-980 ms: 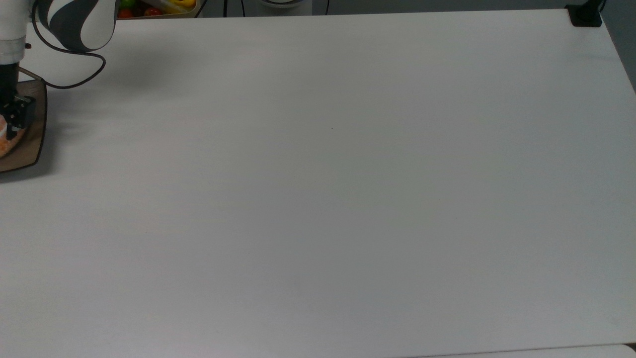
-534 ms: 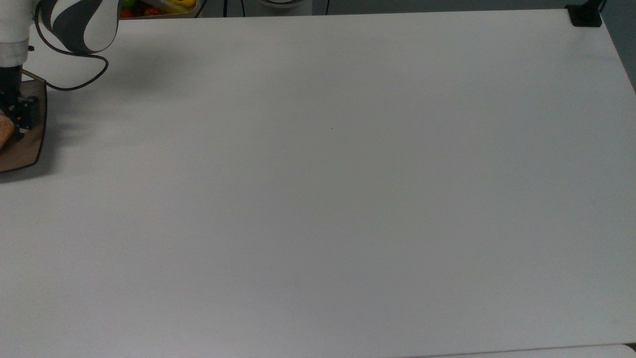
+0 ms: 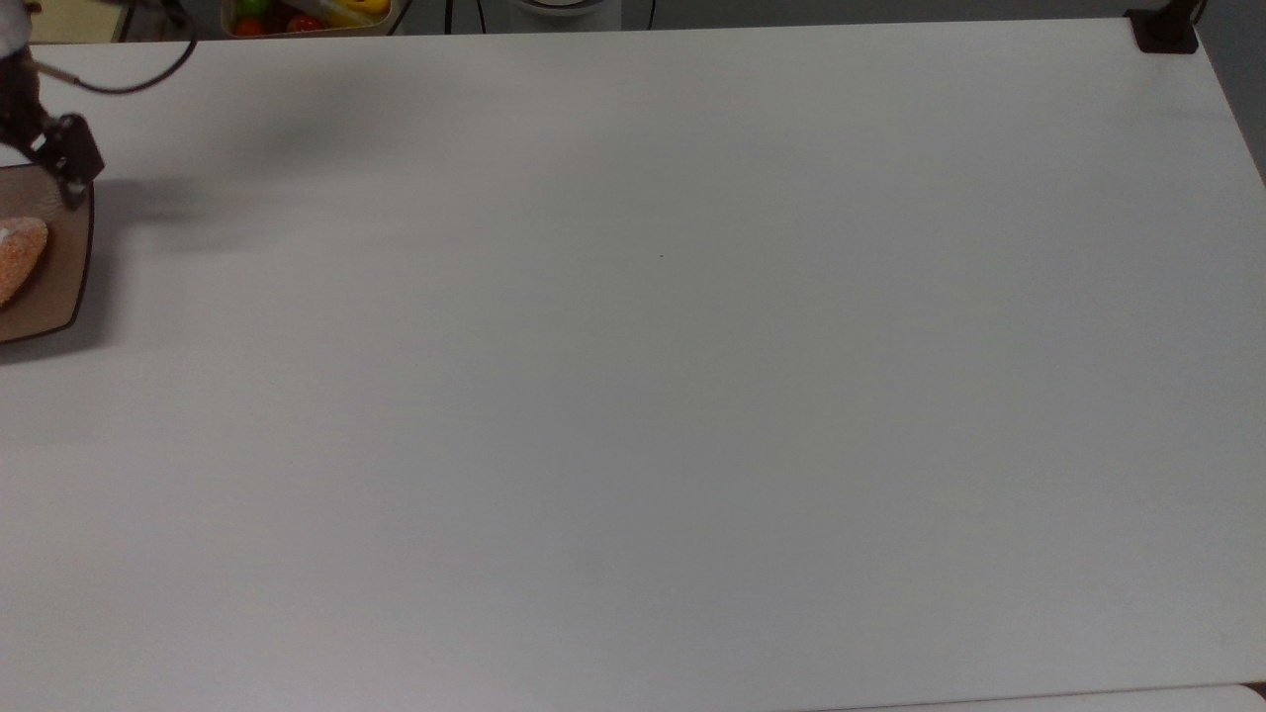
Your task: Bread is placed on a ceramic plate
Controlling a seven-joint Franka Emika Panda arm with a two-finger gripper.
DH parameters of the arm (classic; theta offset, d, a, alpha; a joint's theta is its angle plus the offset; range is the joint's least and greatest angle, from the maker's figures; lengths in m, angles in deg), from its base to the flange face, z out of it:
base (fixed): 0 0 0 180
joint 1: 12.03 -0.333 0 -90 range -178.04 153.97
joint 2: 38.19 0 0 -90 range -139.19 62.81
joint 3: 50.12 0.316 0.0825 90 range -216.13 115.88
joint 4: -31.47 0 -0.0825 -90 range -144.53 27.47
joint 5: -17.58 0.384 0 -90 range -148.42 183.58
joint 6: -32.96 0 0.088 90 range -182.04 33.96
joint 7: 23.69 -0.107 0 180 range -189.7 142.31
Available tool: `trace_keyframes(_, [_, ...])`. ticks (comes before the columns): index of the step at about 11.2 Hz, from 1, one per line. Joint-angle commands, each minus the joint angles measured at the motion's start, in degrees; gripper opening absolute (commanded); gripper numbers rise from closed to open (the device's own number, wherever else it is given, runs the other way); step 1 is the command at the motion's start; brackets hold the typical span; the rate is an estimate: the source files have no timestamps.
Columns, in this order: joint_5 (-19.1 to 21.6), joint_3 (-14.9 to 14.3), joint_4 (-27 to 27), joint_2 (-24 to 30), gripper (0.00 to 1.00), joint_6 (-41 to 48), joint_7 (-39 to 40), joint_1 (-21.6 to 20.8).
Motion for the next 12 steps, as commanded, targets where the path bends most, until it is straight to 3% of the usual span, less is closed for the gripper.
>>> trace_keyframes(1, [1.4, 3.3, -2.0, 9.7, 1.0, 16.7, -0.4, -0.4])
trace_keyframes(4, [2.8, 6.6, -2.5, 16.7, 1.0, 28.7, -9.5, -1.2])
trace_keyframes(7, [1.9, 7.0, -3.3, 20.4, 1.0, 33.0, -18.2, -7.1])
trace_keyframes(9, [1.0, 7.0, -3.8, 22.9, 1.0, 35.9, -19.7, -10.6])
trace_keyframes(12, [-3.3, 7.1, -4.9, 24.1, 1.0, 36.0, -24.4, -17.4])
